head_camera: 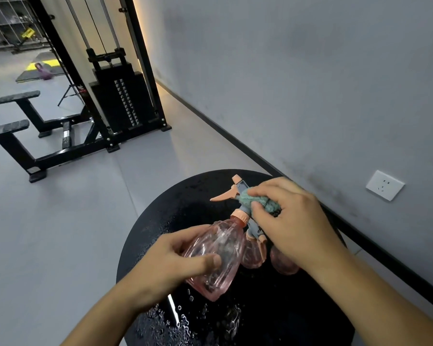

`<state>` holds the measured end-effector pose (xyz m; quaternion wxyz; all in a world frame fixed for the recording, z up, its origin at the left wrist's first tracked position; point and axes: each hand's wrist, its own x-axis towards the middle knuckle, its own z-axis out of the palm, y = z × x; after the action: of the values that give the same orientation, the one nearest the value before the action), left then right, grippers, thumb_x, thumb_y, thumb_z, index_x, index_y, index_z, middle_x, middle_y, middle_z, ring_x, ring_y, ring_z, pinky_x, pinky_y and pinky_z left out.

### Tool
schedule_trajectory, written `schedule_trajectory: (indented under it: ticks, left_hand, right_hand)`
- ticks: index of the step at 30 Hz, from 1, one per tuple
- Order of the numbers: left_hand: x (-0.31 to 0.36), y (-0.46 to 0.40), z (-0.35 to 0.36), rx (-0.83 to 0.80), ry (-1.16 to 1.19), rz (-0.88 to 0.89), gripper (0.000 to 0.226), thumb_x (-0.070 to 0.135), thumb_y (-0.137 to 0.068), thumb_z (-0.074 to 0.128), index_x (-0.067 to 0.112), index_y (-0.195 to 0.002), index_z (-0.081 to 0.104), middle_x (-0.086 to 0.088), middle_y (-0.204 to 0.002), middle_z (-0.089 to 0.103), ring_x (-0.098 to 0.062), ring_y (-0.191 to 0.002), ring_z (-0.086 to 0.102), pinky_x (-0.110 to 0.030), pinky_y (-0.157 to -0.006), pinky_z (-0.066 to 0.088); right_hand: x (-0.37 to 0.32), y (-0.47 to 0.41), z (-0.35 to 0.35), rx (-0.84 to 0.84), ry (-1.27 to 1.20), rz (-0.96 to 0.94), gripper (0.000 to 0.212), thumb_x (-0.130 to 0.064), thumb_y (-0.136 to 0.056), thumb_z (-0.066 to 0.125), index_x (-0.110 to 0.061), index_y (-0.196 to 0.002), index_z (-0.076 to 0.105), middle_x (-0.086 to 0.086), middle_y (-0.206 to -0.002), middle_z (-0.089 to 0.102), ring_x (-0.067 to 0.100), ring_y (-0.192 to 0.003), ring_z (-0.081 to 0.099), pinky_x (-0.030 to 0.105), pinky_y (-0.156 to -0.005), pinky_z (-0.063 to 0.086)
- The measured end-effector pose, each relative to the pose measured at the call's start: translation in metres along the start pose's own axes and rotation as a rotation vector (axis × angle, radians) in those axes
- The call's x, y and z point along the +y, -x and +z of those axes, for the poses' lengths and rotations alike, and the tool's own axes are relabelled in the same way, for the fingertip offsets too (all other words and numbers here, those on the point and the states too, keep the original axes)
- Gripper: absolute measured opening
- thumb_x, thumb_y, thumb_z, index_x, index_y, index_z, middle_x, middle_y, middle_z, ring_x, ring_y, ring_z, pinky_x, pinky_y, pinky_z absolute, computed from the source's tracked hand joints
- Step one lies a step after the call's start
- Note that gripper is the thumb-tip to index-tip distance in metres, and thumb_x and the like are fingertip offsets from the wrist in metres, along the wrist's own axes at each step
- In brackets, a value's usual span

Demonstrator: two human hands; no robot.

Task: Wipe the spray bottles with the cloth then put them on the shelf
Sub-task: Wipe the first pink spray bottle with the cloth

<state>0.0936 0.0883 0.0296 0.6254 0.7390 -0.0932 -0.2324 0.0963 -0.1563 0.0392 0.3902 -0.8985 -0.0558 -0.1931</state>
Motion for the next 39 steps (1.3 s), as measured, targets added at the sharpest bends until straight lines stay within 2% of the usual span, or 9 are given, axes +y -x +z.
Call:
schedule_trajectory:
  ticks: [3,6,9,13,17,20,29,34,39]
  left_hand:
    - [0.0,0.0,-0.001,0.007,-0.004,0.0,0.053,0.035,-0.068,0.091,0.045,-0.119,0.079,-0.007,-0.114,0.082,-0.03,-0.102,0.08,-0.035,-0.087,0.065]
    - [0.001,0.0,-0.002,-0.018,0.0,0.001,0.054,0.041,-0.066,0.087,0.045,-0.118,0.079,-0.008,-0.114,0.081,-0.032,-0.102,0.08,-0.038,-0.085,0.066]
    - [0.003,0.0,0.001,-0.068,-0.066,-0.011,0.048,0.036,-0.074,0.087,0.044,-0.121,0.078,-0.009,-0.114,0.081,-0.032,-0.102,0.08,-0.043,-0.09,0.066]
    - [0.002,0.0,0.004,-0.053,-0.109,-0.004,0.044,0.028,-0.077,0.086,0.041,-0.119,0.079,-0.004,-0.112,0.082,-0.027,-0.101,0.08,-0.033,-0.088,0.065]
    - [0.0,-0.001,0.003,-0.009,-0.096,-0.012,0.045,0.026,-0.075,0.087,0.046,-0.115,0.08,-0.005,-0.11,0.082,-0.028,-0.101,0.08,-0.043,-0.094,0.065]
    - [-0.001,-0.002,0.002,-0.044,-0.086,-0.03,0.049,0.033,-0.074,0.089,0.043,-0.121,0.078,-0.007,-0.114,0.082,-0.032,-0.104,0.079,-0.049,-0.097,0.063]
    - [-0.001,-0.003,0.004,-0.012,-0.125,-0.002,0.048,0.025,-0.077,0.091,0.046,-0.117,0.078,-0.002,-0.112,0.082,-0.023,-0.102,0.08,-0.033,-0.093,0.063]
    - [0.004,-0.001,0.009,-0.015,-0.171,-0.008,0.051,0.011,-0.084,0.088,0.055,-0.108,0.078,0.006,-0.108,0.083,-0.014,-0.097,0.08,-0.02,-0.082,0.06]
    - [0.006,-0.001,0.009,0.008,-0.17,0.01,0.048,0.012,-0.084,0.088,0.054,-0.105,0.079,0.004,-0.107,0.083,-0.018,-0.098,0.08,-0.019,-0.082,0.06]
  right_hand:
    - [-0.002,0.001,0.002,-0.07,0.017,0.005,0.02,-0.015,-0.091,0.071,-0.028,-0.105,0.078,-0.019,-0.107,0.064,-0.003,-0.1,0.062,0.0,-0.081,0.044]
    - [0.006,-0.006,-0.001,0.003,0.001,0.073,0.02,-0.012,-0.091,0.071,-0.026,-0.105,0.078,-0.018,-0.106,0.066,-0.007,-0.097,0.062,-0.002,-0.078,0.042]
    - [0.003,-0.004,-0.001,0.013,-0.003,0.046,0.023,-0.013,-0.094,0.071,-0.026,-0.112,0.078,-0.018,-0.112,0.065,-0.008,-0.103,0.061,0.0,-0.083,0.044]
    - [0.0,-0.004,0.001,0.062,-0.004,0.024,0.022,-0.014,-0.094,0.071,-0.024,-0.111,0.078,-0.018,-0.111,0.065,-0.006,-0.102,0.061,-0.002,-0.083,0.042]
    - [0.005,-0.004,0.0,-0.01,0.018,0.085,0.019,-0.01,-0.088,0.071,-0.024,-0.099,0.078,-0.016,-0.102,0.064,-0.01,-0.095,0.059,0.002,-0.075,0.044]
    - [0.005,-0.002,0.001,-0.014,0.015,0.072,0.021,-0.01,-0.09,0.07,-0.026,-0.102,0.078,-0.017,-0.105,0.065,-0.01,-0.098,0.059,-0.001,-0.076,0.042]
    - [0.003,-0.001,0.0,0.044,0.013,0.092,0.019,-0.013,-0.094,0.069,-0.024,-0.108,0.076,-0.015,-0.112,0.063,-0.01,-0.095,0.06,-0.004,-0.073,0.041]
    - [-0.007,0.007,0.015,-0.12,0.053,-0.02,0.021,-0.018,-0.097,0.065,-0.027,-0.112,0.075,-0.019,-0.117,0.06,-0.001,-0.119,0.056,0.013,-0.097,0.048]
    - [-0.001,0.001,0.008,0.001,0.022,0.047,0.022,-0.013,-0.095,0.067,-0.024,-0.112,0.076,-0.017,-0.114,0.061,-0.002,-0.108,0.059,-0.003,-0.086,0.041]
